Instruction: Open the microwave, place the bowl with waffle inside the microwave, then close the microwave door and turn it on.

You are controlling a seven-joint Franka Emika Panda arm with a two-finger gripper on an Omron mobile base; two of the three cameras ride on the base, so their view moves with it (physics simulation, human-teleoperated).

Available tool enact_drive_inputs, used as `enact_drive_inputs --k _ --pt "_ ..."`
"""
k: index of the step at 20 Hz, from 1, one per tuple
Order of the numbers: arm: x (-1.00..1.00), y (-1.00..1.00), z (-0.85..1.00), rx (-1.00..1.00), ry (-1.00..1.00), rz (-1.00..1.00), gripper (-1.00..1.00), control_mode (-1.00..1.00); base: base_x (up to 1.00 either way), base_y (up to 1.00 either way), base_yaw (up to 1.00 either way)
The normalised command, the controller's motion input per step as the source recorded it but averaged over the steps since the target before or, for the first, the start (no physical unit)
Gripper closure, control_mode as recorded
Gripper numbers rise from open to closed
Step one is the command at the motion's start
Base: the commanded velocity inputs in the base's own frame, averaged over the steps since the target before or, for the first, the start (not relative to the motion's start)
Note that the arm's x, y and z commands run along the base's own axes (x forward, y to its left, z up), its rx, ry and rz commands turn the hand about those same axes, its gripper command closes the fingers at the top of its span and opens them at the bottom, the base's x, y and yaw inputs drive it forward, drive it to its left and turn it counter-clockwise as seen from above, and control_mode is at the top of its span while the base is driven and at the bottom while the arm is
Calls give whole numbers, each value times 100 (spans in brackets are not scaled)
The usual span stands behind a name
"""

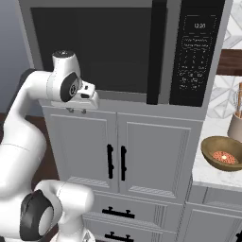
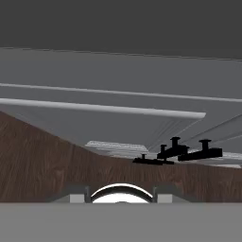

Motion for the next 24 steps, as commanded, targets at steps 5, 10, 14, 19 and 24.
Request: enact_drive_inputs --k 5,10,14,19,24 --pt "-33 -1 0 0 0 0 -100 -100 0 0 0" --pt "-77 0 -20 0 0 0 -100 -100 0 0 0" --pt "-68 0 -33 0 0 0 -100 -100 0 0 0" --pt "-40 0 -19 0 0 0 -100 -100 0 0 0" --pt "-13 0 0 0 0 0 -100 100 0 -5 -1"
